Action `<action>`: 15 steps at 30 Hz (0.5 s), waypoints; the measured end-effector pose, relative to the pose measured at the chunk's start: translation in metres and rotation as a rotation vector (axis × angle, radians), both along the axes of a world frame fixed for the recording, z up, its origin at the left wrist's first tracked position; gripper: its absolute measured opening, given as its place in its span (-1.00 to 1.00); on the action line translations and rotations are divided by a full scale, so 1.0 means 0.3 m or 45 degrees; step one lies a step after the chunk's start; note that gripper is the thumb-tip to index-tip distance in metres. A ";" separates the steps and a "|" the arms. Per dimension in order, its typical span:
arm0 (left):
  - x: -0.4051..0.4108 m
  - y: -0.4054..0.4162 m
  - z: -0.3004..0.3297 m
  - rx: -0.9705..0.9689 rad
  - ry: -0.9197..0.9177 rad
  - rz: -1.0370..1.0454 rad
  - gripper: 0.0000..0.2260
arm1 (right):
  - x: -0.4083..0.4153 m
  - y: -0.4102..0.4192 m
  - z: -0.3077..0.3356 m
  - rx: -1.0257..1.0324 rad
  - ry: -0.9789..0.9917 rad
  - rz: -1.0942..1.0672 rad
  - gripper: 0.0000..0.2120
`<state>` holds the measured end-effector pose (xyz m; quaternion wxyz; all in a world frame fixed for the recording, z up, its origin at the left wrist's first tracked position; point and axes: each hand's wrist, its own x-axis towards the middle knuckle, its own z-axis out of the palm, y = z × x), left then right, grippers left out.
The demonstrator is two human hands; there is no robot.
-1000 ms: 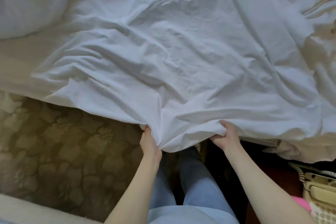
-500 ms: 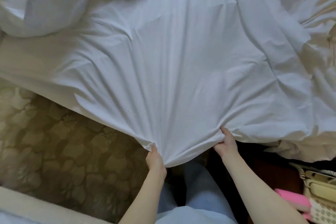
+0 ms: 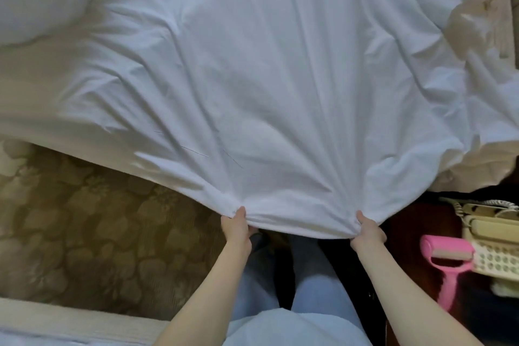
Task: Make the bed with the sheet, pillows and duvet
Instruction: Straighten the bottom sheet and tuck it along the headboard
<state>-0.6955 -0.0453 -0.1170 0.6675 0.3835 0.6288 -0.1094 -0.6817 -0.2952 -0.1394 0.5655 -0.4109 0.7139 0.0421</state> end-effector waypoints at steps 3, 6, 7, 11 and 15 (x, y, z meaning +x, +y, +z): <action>-0.007 -0.018 -0.005 0.008 -0.017 -0.043 -0.66 | -0.095 -0.036 -0.024 0.052 0.004 -0.054 -0.77; 0.003 -0.027 -0.038 0.032 0.025 -0.120 -0.72 | -0.110 -0.064 -0.055 0.105 -0.018 -0.016 -0.63; 0.005 -0.030 -0.052 0.041 0.059 -0.175 -0.73 | -0.106 -0.072 -0.066 0.122 -0.004 0.017 -0.64; 0.019 -0.060 -0.081 0.044 0.071 -0.337 -0.76 | -0.073 -0.095 -0.093 0.257 0.057 0.128 -0.62; 0.036 -0.092 -0.088 0.078 0.067 -0.433 -0.76 | -0.030 -0.097 -0.100 0.322 0.080 0.174 -0.50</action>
